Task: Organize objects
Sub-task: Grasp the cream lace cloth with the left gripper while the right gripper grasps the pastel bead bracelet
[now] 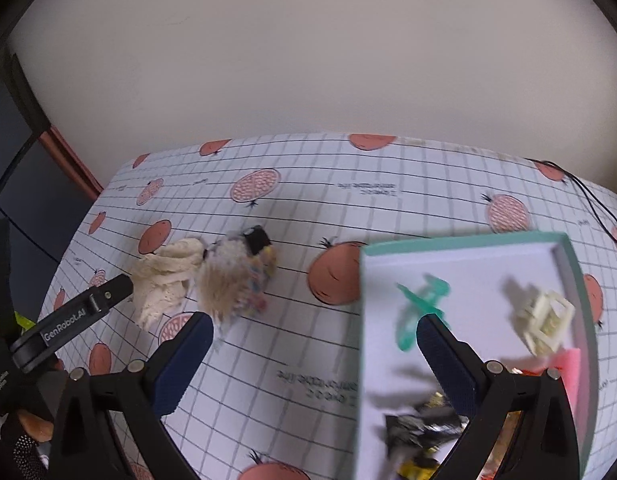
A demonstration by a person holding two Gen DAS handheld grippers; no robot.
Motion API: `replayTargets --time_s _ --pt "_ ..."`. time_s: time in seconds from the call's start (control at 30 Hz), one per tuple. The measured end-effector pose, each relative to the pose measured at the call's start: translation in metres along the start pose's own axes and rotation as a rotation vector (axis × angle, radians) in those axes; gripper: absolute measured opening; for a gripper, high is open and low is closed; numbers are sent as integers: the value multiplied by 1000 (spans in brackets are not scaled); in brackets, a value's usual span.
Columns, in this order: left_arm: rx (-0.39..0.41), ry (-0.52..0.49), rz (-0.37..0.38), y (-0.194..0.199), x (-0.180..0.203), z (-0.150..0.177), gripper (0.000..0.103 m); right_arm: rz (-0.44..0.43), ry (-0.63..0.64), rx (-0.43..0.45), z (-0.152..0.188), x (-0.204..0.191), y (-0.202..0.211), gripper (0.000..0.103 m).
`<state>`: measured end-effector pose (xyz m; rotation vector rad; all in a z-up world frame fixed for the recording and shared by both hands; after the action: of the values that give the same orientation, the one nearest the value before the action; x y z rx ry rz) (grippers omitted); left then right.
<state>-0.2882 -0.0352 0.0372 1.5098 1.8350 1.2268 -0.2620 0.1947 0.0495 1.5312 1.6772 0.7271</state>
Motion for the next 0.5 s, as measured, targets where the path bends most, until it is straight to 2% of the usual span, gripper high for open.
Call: replayTargets --time_s 0.23,0.33,0.5 --pt "26 52 30 -13 2 -16 103 -6 15 -2 -12 -12 -27 99" --pt "42 55 40 -21 0 -18 103 -14 3 18 -17 -12 -35 90" --pt "12 30 51 -39 2 -12 103 -42 -6 31 -20 -19 -49 84"
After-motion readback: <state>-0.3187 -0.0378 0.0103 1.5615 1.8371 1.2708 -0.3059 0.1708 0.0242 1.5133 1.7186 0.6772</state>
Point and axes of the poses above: each gripper's, at about its wrist camera, not at the fingertips, and y roughly against the way its jaws point, x to its right, z to its underside, the point moved 6 cm from there along -y, roughly the way its jaws point, and after that the axes turned 8 degrees about y, right-handed, at the moved point
